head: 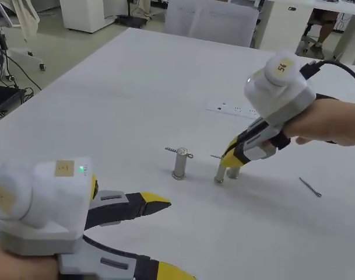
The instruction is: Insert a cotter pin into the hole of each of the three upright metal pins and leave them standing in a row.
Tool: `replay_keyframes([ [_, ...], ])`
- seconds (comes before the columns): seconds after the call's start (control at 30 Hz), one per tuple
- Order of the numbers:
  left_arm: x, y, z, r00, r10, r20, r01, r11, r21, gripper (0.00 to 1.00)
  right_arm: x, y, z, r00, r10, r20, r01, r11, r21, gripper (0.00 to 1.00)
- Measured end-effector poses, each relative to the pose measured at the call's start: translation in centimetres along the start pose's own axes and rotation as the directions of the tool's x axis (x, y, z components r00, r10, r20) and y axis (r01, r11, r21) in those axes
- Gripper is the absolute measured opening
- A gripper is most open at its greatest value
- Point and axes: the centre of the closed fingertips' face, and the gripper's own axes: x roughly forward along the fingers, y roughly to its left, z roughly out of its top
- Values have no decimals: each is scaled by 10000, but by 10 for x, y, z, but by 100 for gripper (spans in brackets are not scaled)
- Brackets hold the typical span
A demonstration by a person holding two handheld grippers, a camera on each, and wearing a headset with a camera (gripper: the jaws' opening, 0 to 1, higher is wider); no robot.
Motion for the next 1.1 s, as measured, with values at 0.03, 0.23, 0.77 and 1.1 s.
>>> replay_keyframes([
  [0.03, 0, 0, 0, 10000, 4, -9, -4, 10000, 8, 70, 2, 0, -1, 10000, 42, -5, -42, 10000, -35, 9],
  [0.23, -1, 1, -1, 10000, 16, 8, -16, 10000, -63, 69, 4, 0, -4, 10000, 57, -79, -60, 9995, -297, 10],
  [0.77, 2, -2, -3, 9999, -100, -36, 100, 9999, -97, 67, -2, -1, -2, 9998, 37, 210, -31, 9997, -258, 14],
  [1.1, 4, -5, -2, 9998, -183, -105, 182, 9998, -49, 67, -33, -5, 7, 9934, -430, 1061, 419, 9990, 128, 16],
])
